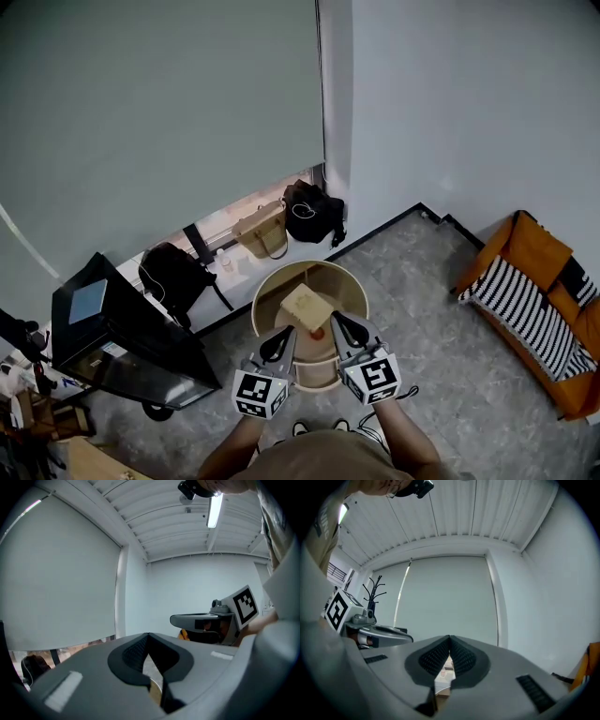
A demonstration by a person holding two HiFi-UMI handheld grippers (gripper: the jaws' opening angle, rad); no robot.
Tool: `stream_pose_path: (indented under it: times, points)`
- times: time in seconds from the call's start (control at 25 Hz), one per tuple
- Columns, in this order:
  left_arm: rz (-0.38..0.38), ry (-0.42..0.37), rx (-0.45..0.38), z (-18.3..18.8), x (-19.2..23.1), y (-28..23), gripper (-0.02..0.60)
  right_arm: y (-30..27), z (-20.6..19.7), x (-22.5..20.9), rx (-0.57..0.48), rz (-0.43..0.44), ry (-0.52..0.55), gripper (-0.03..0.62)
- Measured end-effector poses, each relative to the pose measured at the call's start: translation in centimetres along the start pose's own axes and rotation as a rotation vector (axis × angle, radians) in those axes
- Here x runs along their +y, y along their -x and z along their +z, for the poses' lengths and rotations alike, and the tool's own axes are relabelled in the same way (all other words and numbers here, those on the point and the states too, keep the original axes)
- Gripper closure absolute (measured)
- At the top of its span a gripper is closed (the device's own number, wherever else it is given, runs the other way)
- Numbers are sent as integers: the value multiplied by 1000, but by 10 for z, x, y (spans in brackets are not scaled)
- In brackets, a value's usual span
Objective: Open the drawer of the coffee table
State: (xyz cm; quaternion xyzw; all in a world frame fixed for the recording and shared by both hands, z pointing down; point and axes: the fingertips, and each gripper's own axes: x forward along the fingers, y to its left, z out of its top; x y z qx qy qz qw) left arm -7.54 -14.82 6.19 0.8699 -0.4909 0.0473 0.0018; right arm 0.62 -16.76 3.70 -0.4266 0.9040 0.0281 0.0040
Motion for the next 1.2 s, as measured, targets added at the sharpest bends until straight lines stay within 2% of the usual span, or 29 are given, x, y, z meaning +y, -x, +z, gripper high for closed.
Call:
stream_pose_path:
  times: [0.24, 0.4, 0.52, 0.68, 0.96, 1.2]
  points:
    - [19, 11, 1, 1, 16, -2, 575, 2, 4, 6, 44, 16, 28, 589]
    - [33, 13, 2, 0, 24, 5, 575, -3, 3, 14, 16, 23, 37, 589]
    - [24, 51, -12, 3, 29, 8, 577, -8, 5, 18, 17, 23, 60, 589]
    - [23, 26, -7, 4, 29, 8, 577, -4, 11, 19, 45, 29, 46, 589]
    - [2, 55, -4, -2, 23, 3, 575, -2, 2, 20, 37, 34, 70, 589]
    - [16, 51, -43, 6, 29, 2, 575, -11, 5, 25, 16, 62, 96, 589]
